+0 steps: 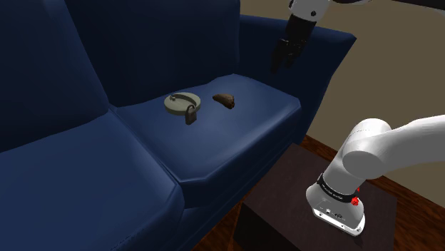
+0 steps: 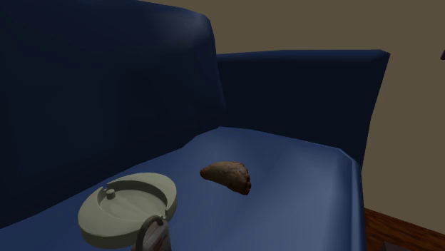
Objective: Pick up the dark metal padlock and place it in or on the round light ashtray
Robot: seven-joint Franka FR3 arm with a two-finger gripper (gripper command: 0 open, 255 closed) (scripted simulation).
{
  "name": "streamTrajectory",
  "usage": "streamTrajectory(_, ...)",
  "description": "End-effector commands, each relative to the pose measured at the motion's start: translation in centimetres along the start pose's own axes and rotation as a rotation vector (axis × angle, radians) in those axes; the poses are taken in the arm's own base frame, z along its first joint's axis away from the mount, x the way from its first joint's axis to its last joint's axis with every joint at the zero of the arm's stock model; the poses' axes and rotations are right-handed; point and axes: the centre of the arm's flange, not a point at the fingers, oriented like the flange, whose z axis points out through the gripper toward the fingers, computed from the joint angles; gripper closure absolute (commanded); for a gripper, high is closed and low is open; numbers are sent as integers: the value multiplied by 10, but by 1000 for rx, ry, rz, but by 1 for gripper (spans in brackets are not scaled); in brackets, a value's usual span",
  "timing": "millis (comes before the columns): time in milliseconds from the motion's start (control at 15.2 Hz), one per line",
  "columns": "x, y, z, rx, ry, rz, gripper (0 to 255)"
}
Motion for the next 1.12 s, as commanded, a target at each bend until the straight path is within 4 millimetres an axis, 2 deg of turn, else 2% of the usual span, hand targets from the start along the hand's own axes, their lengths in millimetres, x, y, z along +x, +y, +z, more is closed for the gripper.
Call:
streamTrajectory(0,0,0,0,0,0,0,0)
streamTrajectory(1056,100,-72,154,28,163,-41,0)
